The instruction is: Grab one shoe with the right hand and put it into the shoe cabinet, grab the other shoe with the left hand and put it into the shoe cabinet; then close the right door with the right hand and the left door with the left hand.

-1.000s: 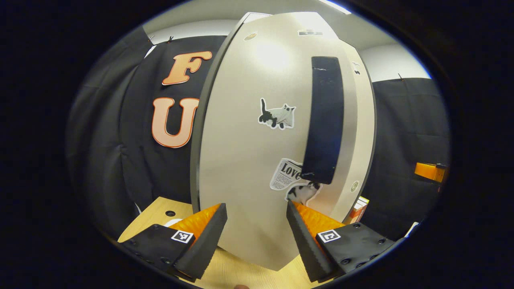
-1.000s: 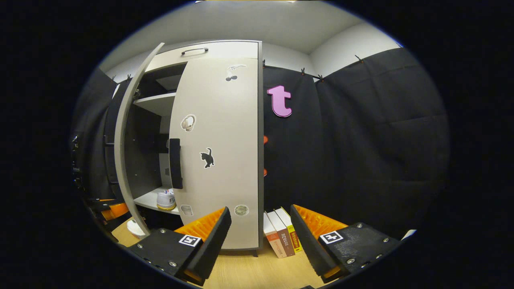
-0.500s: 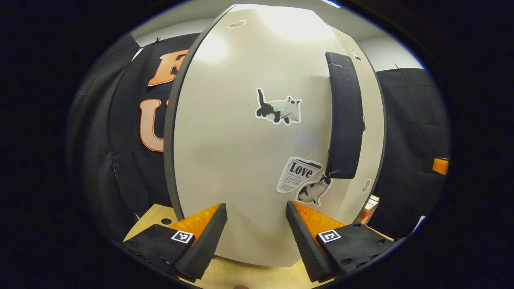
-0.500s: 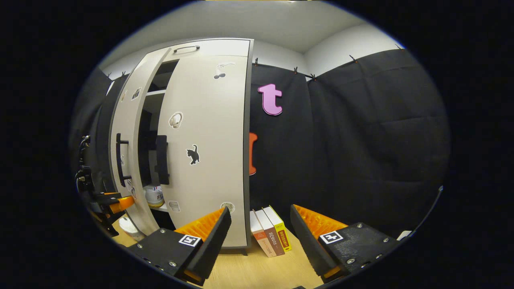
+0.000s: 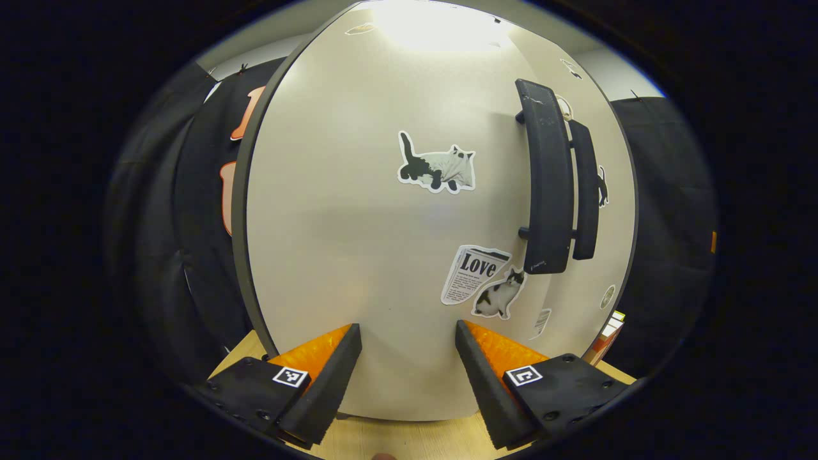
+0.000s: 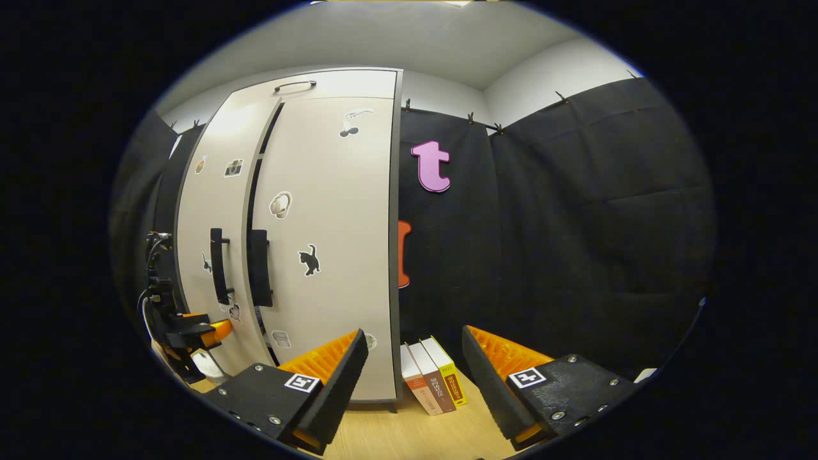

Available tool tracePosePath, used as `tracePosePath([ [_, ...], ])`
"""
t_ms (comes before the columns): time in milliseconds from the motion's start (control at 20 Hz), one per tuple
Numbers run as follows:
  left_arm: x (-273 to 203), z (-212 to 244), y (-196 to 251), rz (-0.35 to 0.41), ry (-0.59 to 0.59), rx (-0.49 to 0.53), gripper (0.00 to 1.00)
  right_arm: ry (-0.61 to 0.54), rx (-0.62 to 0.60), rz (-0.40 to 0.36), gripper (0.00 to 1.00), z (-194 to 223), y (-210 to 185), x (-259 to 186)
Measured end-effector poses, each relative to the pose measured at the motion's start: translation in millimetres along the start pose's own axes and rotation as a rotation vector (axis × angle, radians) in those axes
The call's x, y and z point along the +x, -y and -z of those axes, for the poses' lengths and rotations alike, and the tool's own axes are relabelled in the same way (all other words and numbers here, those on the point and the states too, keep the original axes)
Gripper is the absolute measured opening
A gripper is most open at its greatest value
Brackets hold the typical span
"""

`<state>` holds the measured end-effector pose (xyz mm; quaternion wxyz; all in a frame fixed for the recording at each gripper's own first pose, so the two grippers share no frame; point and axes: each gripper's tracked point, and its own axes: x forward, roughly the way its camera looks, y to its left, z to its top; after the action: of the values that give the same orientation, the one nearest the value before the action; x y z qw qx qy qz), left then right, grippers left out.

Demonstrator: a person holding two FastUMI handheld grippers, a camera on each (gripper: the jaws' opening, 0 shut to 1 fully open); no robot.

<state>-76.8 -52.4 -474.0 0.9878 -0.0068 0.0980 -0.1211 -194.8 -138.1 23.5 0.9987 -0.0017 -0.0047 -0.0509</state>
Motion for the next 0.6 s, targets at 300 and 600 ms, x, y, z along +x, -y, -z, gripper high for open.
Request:
tracePosePath([
  [300, -10.7, -10.1, -9.1, -0.046, -0.024, 0.014, 0.97, 0.013, -0.002, -0.038, 0.92, -23.3, -6.9, 6.9],
  [600, -66.1, -54.3, -32.7, -0.083, -0.029, -0.025, 0.97, 0.056, -0.021, -0.091, 0.92, -64.4, -18.7, 4.1],
])
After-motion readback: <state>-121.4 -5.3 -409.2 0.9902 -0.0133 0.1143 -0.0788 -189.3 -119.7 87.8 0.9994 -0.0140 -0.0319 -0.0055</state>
